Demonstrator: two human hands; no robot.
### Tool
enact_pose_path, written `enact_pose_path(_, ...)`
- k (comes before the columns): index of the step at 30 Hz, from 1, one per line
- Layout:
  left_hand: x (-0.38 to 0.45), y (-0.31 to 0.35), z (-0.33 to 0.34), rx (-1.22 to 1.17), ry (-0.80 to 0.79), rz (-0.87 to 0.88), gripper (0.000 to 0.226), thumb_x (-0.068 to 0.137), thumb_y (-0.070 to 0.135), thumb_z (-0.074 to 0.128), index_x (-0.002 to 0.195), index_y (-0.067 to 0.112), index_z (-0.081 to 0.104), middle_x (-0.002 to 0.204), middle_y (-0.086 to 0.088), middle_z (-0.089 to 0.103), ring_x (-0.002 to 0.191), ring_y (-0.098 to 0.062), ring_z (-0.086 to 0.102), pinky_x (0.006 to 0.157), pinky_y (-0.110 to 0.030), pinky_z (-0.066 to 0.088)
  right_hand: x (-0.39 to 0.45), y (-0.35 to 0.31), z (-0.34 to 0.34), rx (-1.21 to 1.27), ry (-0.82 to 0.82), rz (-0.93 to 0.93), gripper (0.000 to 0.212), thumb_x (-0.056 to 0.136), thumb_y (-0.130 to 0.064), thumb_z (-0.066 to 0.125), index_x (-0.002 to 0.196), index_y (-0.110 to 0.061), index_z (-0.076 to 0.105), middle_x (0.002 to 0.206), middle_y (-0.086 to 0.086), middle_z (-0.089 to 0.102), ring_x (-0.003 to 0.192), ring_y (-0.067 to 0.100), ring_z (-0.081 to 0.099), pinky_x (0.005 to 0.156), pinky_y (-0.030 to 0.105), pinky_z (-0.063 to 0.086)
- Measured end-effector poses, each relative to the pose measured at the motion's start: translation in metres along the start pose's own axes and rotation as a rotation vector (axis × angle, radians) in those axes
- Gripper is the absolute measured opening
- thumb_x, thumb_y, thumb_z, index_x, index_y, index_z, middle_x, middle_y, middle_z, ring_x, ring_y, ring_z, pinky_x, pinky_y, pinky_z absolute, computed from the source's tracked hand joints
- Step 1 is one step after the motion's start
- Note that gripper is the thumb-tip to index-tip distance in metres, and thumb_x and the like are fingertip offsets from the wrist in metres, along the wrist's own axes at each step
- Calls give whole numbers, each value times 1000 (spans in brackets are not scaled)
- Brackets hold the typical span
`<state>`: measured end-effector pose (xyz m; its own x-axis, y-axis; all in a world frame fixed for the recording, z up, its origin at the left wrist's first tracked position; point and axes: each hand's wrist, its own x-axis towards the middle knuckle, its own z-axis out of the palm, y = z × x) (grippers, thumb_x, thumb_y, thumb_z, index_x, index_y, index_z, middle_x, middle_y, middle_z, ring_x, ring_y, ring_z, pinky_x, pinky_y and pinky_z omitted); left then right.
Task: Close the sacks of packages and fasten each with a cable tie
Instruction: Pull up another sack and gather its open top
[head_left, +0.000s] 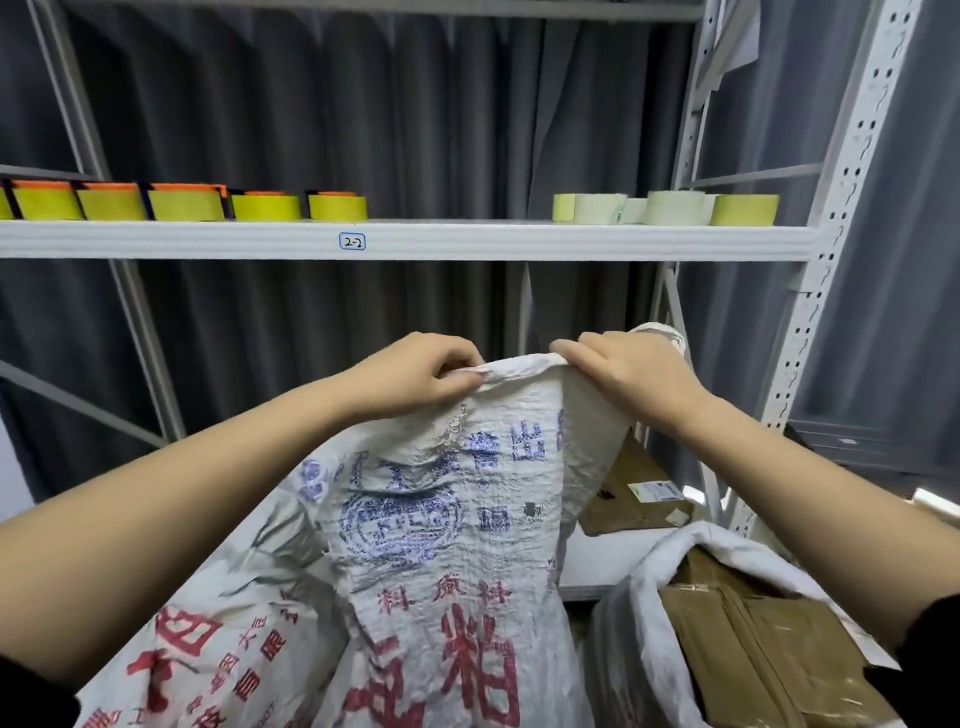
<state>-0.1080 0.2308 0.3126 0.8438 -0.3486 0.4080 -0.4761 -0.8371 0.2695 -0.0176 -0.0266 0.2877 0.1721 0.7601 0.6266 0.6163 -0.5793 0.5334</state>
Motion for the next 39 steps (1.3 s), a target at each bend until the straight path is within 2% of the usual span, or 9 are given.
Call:
enact_pose_path(4,-3,0,5,592,242,157,4,84,14,59,88,15,58,72,0,63,63,-29,60,50,-30,35,9,-1,-11,223,-184,80,48,92,-49,28,116,-21,58,93,-3,63,82,19,61,59,29,38)
enact_pose_path(8,-4,1,13,915,268,379,35,58,-6,69,81,11,48,56,-4,45,34,-22,43,39,-19,17,32,-28,-25,609,-341,175,50,96,-59,31,133,-30,49,124,-13,56,108,3,50,87,29,40)
enact_pose_path(12,-1,6,8,776,258,321,12,78,22,59,76,10,55,50,-3,51,32,-26,47,38,-19,21,38,-40,-17,468,-353,168,36,101,-46,33,122,-23,51,93,5,67,86,26,61,70,37,43)
enact_pose_path(20,-1,-3,-33,879,318,370,45,94,42,33,64,12,46,47,-7,50,35,-27,48,45,-17,15,35,-15,-18,277,-148,42,38,101,-40,36,134,-26,47,92,7,69,79,32,64,60,33,40)
enact_pose_path(26,-11,-4,-16,260,-11,-127,57,84,62,24,72,15,52,69,-1,57,69,-23,52,66,-33,40,9,-8,5,82,96,-110,46,88,-8,48,131,-20,42,82,8,67,64,29,64,43,33,46)
enact_pose_path(29,-8,-6,-19,-151,-187,-150,41,88,46,46,66,12,50,66,1,42,65,-13,35,65,-31,32,5,-3,10,-1,201,-132,52,80,2,59,128,-17,46,77,6,67,58,26,61,41,26,39)
enact_pose_path(32,-10,-7,-20,-225,-123,-134,12,88,29,64,86,18,69,77,7,69,70,-6,57,73,-30,46,5,-8,6,90,81,-40,36,87,-10,52,122,-19,51,82,4,70,62,28,64,45,29,45)
enact_pose_path(36,-5,-5,-14,405,179,54,6,84,29,58,87,26,62,77,5,61,84,-16,61,62,-31,45,27,-25,-18,408,-231,145,37,99,-49,32,114,-26,57,102,-7,66,92,16,61,69,33,39)
enact_pose_path(39,-3,4,-5,793,351,423,18,79,25,43,80,13,57,62,-2,56,61,-26,58,43,-25,29,49,-45,-27,611,-336,166,40,100,-49,33,123,-25,56,118,-7,62,107,13,56,86,35,43)
